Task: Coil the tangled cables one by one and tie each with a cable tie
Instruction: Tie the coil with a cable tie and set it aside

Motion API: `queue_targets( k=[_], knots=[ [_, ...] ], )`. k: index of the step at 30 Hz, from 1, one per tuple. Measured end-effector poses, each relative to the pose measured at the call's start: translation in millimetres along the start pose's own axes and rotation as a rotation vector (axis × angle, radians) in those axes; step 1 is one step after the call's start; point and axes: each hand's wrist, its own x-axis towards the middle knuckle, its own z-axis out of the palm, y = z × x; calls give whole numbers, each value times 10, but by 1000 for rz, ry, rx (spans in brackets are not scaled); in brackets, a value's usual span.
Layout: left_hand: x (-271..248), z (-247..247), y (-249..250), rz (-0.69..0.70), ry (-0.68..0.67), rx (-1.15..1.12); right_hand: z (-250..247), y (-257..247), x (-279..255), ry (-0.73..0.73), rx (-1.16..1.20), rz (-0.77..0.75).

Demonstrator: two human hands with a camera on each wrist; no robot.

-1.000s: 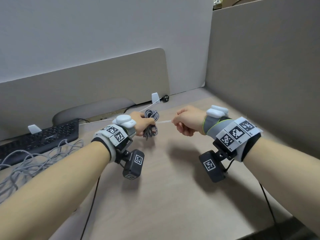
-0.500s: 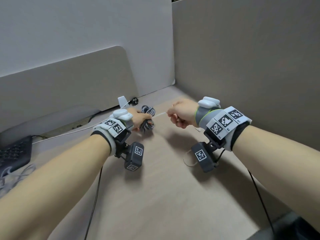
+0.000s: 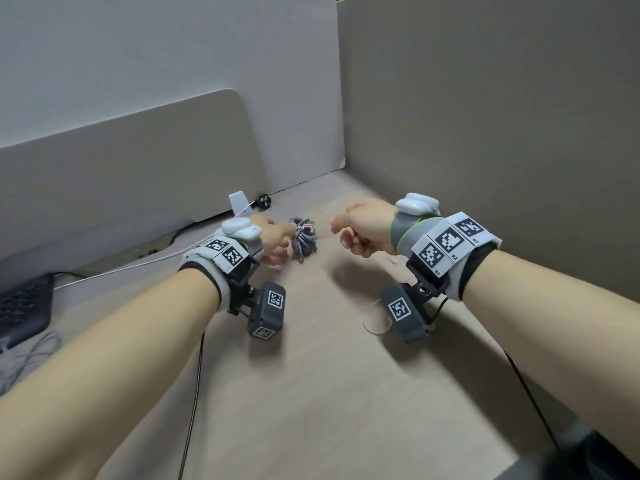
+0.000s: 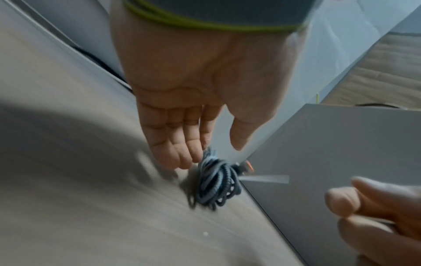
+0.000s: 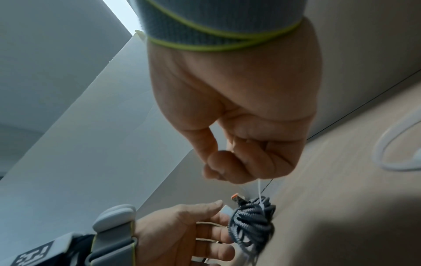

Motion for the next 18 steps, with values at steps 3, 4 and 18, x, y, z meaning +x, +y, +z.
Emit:
queue_targets(
  k=[3, 4, 18],
  knots=[
    [-195, -307, -160, 26, 52, 124, 268, -126, -48, -41, -24, -39],
    [-290, -448, -238, 32, 73, 157, 399, -185, -69, -65, -29, -58],
    [-1732, -2322, -1570, -43, 372, 527, 2647, -803, -576, -425, -422, -336]
  ],
)
